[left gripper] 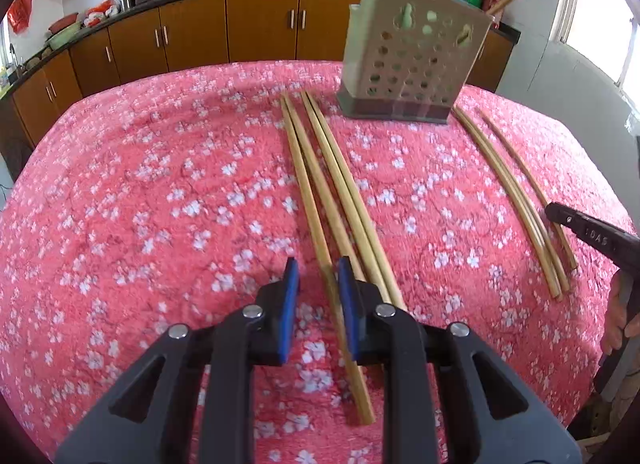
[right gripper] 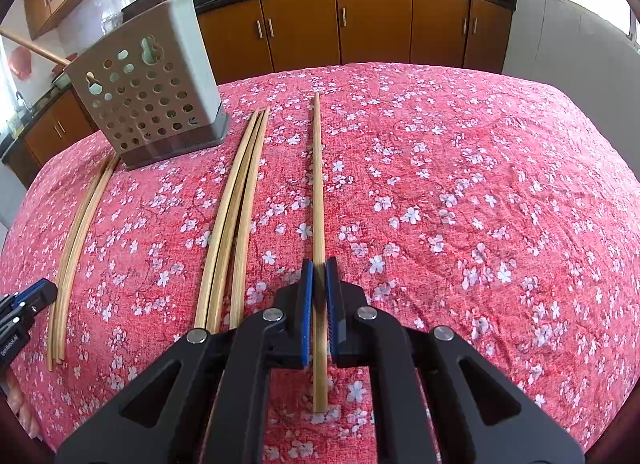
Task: Organize utensils
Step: 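Grasp a chopstick with the left tool while the right tool grasps another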
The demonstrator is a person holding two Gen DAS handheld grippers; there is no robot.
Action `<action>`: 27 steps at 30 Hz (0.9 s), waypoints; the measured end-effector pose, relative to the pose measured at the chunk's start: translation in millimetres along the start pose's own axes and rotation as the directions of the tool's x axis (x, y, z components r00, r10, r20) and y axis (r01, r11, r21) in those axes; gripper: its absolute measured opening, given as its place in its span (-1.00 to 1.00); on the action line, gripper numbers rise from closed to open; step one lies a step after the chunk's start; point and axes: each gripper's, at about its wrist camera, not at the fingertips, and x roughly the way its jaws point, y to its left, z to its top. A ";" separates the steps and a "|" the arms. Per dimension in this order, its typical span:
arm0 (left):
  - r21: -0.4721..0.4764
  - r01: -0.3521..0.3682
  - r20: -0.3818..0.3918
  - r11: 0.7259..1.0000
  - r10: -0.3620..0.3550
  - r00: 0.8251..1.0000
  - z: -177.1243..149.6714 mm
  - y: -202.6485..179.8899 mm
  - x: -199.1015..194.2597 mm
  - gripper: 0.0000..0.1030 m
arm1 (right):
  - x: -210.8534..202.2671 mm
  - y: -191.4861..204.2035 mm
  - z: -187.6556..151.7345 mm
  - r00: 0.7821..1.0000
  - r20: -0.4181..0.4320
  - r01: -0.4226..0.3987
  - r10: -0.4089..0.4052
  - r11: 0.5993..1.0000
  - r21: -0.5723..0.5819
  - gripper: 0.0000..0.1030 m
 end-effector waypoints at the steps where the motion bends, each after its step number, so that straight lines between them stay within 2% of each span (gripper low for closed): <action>1: 0.003 -0.006 0.002 1.000 0.006 1.000 -0.1 -0.9 1.2 -0.58 | -1.4 1.4 -0.9 1.000 0.000 -0.005 0.005 1.000 -0.003 -0.85; 3: 0.001 -0.024 0.005 1.000 0.024 1.000 1.7 -1.1 4.1 -0.65 | -2.7 4.7 -3.2 1.000 0.004 -0.008 0.008 1.000 -0.014 -0.85; 4: -0.001 -0.031 0.004 1.000 0.031 1.000 4.2 0.5 5.8 -0.79 | -3.4 6.4 -4.0 1.000 0.008 -0.003 0.003 1.000 -0.024 -0.85; 5: -0.008 -0.041 0.003 0.999 0.041 0.999 6.9 4.0 7.7 -0.81 | -3.2 7.2 -3.9 1.000 0.010 0.000 0.001 0.999 -0.033 -0.85; 12: -0.108 -0.149 -0.005 0.983 0.149 0.989 36.5 65.2 24.9 -0.79 | 7.7 -11.6 14.6 0.998 0.024 0.053 -0.053 0.999 0.007 -0.86; 15: -0.118 -0.153 0.007 0.981 0.155 0.988 40.4 79.6 27.6 -0.77 | 13.5 -15.2 20.2 0.998 0.029 0.064 -0.064 0.998 0.012 -0.86; 17: -0.136 -0.131 0.011 0.982 0.134 0.991 40.8 84.5 26.7 -0.77 | 15.1 -14.4 20.6 0.997 0.037 0.074 -0.074 0.997 -0.002 -0.85; 27: -0.161 -0.105 0.016 0.981 0.109 0.994 39.4 89.1 24.6 -0.77 | 18.7 -17.2 21.5 0.997 0.036 0.068 -0.068 0.998 0.003 -0.85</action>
